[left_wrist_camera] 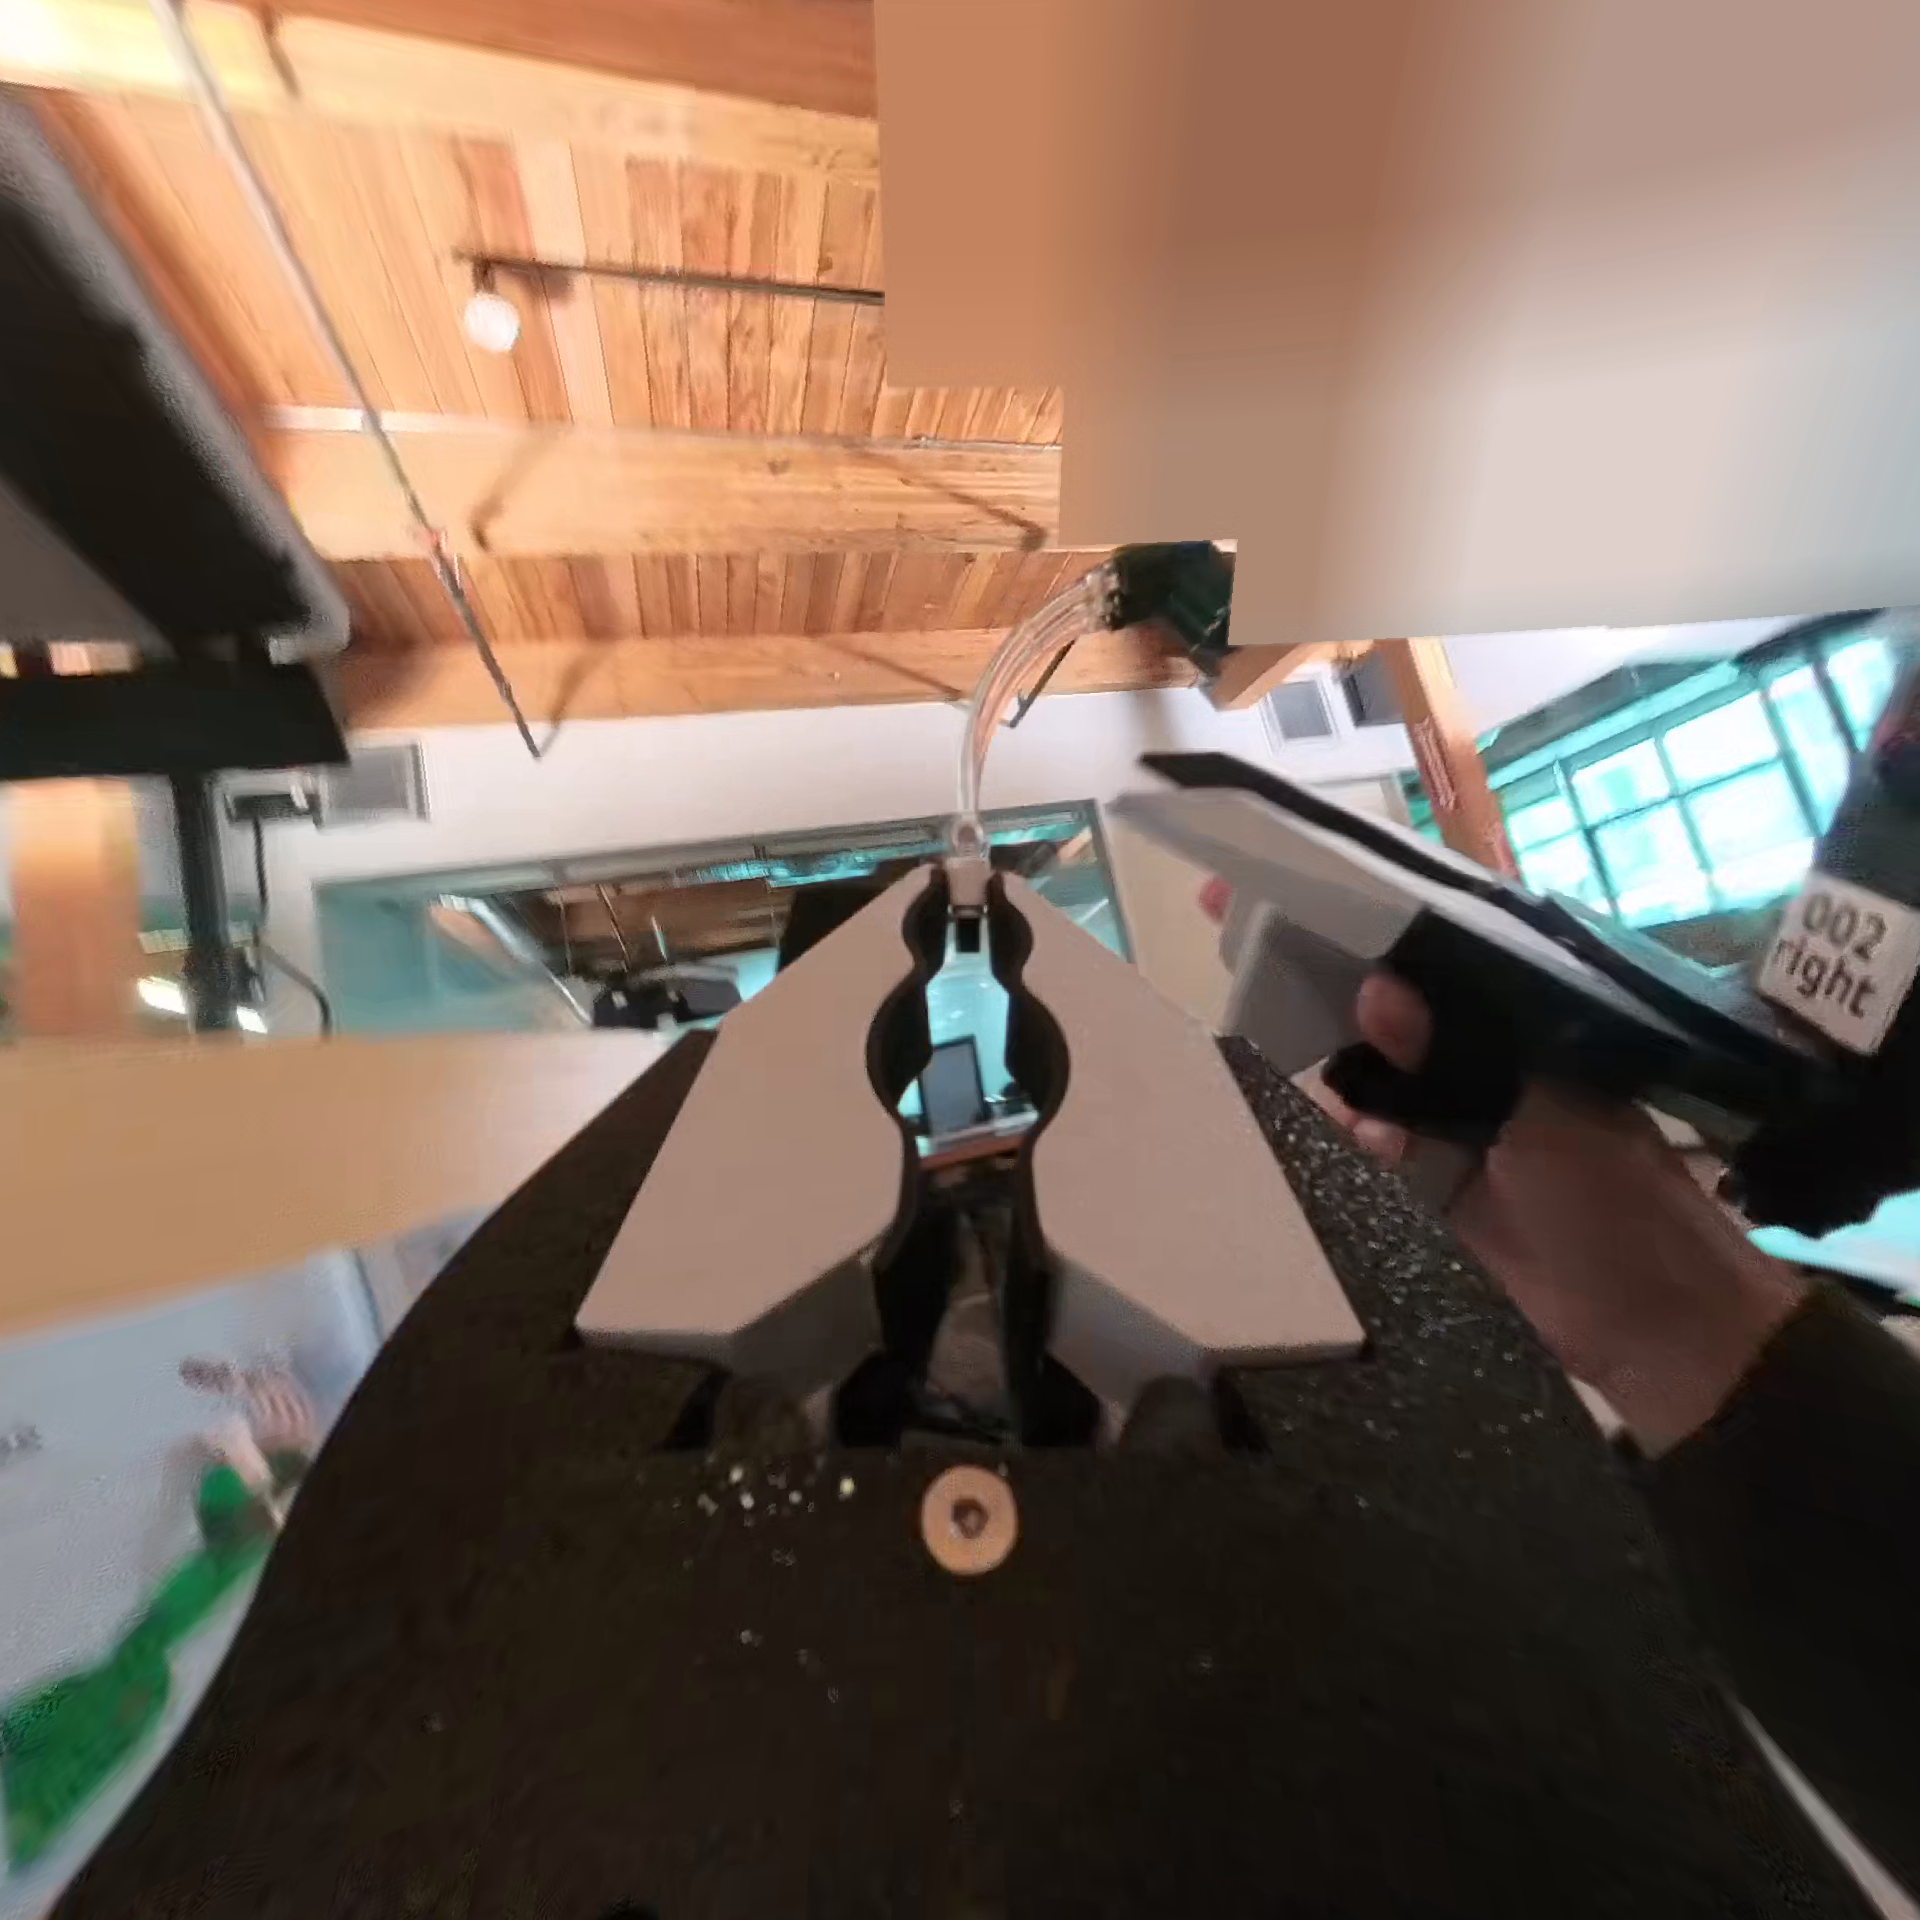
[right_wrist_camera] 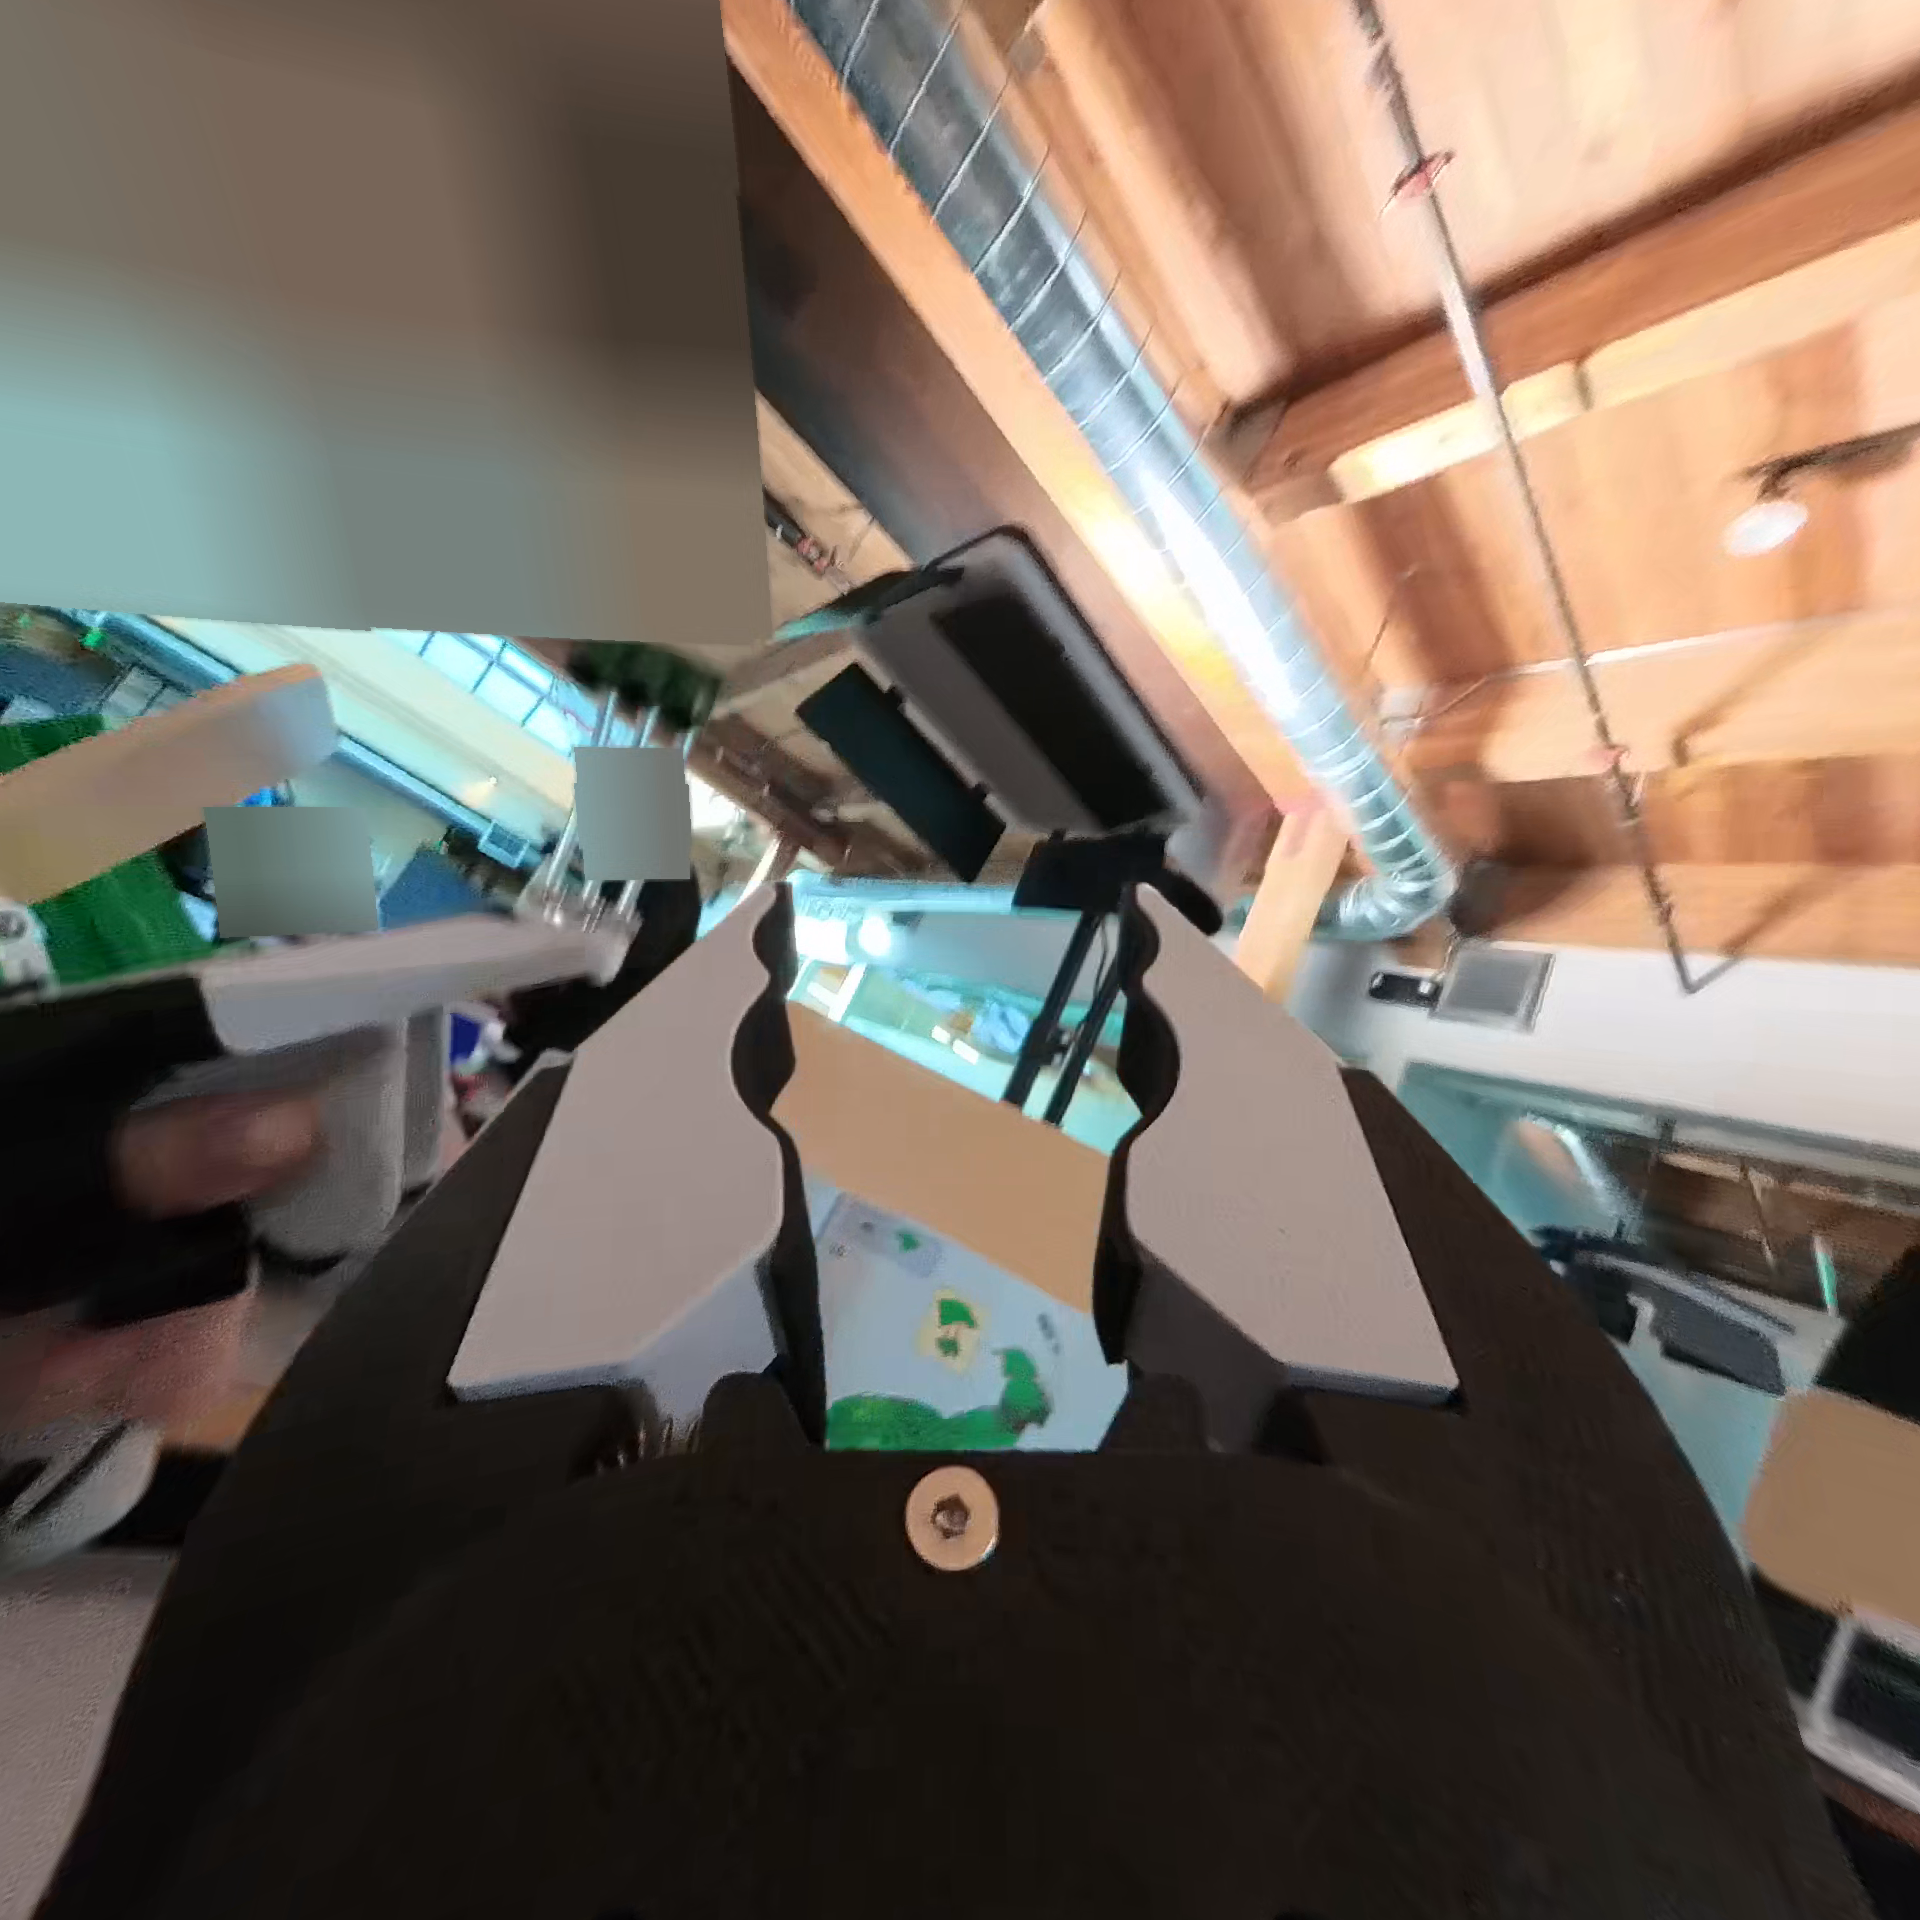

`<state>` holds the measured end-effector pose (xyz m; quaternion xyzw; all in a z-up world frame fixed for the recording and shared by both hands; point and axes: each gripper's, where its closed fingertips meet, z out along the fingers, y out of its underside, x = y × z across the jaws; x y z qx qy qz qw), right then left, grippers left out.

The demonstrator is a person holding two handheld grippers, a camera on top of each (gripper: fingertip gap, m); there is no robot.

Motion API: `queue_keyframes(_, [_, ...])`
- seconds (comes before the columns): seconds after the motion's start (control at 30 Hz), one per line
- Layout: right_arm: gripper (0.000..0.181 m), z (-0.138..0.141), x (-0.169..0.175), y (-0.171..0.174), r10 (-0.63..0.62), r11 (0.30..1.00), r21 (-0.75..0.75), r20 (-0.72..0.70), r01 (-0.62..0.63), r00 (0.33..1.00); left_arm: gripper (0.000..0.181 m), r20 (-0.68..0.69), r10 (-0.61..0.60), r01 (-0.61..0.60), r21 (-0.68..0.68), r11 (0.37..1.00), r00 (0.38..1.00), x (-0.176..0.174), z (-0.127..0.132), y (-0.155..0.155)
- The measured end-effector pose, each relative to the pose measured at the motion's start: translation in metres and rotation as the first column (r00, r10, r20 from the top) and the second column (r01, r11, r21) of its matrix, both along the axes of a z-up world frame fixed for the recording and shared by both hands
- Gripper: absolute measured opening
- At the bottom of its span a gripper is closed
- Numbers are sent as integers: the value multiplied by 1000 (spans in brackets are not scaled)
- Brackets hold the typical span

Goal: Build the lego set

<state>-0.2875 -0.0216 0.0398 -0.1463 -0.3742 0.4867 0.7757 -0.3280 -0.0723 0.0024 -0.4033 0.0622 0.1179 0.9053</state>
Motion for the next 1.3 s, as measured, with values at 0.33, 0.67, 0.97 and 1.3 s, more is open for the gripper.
queue_keyframes(0.33, [22,23,97,37,-299,953,-195,-484,232,822,5,354,103,-62,-126,990,929,-77,-147,-7])
queue_keyframes(0.67, [16,26,92,29,-240,967,-199,-492,160,837,4,256,69,-1,-259,966,964,-54,-187,13])
queue_keyframes(0.97, [13,30,94,5,-206,978,-145,-534,151,820,4,316,65,17,-249,968,947,-65,-190,13])
queue_keyframes(1.3, [7,34,92,-18,-170,985,-83,-545,149,821,4,341,68,19,-245,969,937,-70,-192,13])
